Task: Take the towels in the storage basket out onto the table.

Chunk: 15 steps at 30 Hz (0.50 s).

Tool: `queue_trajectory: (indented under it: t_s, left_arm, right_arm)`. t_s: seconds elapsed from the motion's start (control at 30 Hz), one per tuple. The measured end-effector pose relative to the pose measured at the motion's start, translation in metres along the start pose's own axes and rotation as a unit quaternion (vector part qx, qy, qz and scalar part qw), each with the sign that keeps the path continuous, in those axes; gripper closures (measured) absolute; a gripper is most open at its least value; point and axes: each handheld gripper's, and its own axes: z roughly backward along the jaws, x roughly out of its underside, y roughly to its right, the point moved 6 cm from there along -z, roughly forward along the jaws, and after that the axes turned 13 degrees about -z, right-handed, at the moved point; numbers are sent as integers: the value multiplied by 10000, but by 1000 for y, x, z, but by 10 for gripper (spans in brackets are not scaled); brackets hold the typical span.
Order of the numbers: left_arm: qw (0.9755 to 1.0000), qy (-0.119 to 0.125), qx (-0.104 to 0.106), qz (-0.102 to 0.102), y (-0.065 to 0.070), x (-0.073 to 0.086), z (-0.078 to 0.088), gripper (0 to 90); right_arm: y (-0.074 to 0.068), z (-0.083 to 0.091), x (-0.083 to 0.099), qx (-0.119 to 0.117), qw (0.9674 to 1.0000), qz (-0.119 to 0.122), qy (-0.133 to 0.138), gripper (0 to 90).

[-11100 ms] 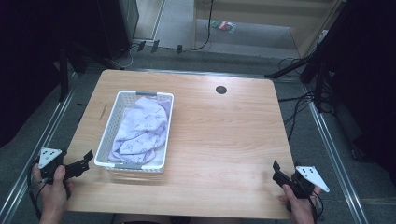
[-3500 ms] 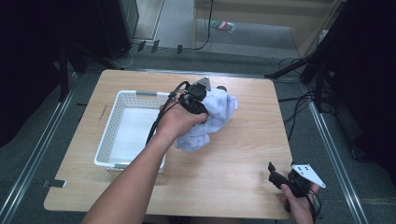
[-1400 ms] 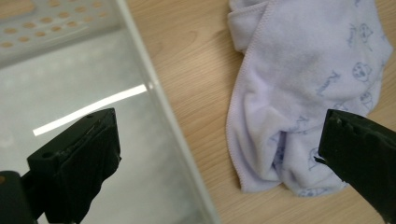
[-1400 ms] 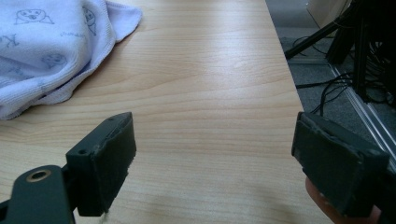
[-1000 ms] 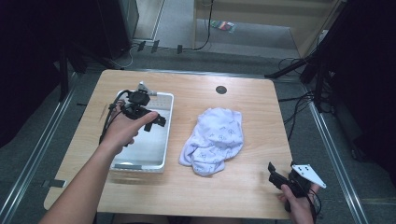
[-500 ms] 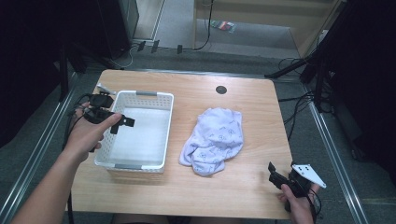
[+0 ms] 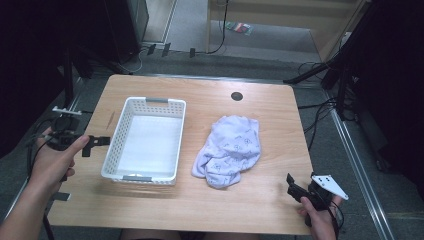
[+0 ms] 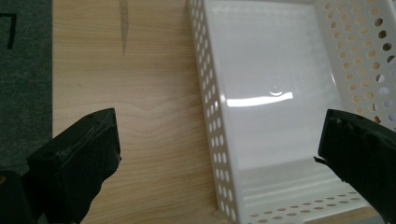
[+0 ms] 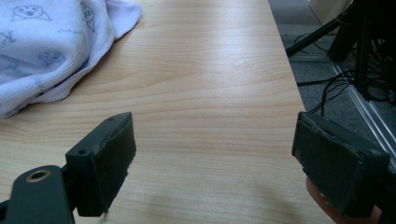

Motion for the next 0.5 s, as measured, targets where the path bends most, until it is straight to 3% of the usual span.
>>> queue_trajectory:
  t_s: [0.1,0.13,0.17,0.2,0.23,0.27,0.3,0.33,0.37,0.47,0.5]
  left_arm:
    - [9999,147,-8,60,-4,12,0,0]
    - [9996,256,-17,85,-6,17,-1,0]
    - [9983,539,-6,229,-8,25,-2,0]
    - [9983,539,-6,229,-8,25,-2,0]
    - [9952,919,-16,327,-8,31,1,0]
    - [9930,1123,-22,363,-8,34,4,0]
    - [9930,1123,-22,363,-8,34,4,0]
    - [9899,1376,-53,342,-9,39,8,0]
    - [9847,1692,-44,409,-9,46,13,0]
    - [9743,2222,-146,344,-15,63,20,0]
    - [9743,2222,-146,344,-15,63,20,0]
  right_arm:
    - [0,0,0,20,10000,-27,9,138]
    - [0,0,0,20,10000,-27,9,138]
    - [1,1,0,29,10000,-48,18,138]
    - [1,1,0,16,10000,-41,27,138]
    - [0,1,0,7,10000,-53,21,137]
    - [0,2,0,7,10000,-53,33,138]
    - [0,2,0,7,10000,-53,33,138]
    - [1,2,1,9,10000,-57,34,138]
    - [1,2,1,17,10000,-59,34,138]
    - [1,2,1,24,10000,-54,28,138]
    - [1,2,1,24,10000,-54,28,138]
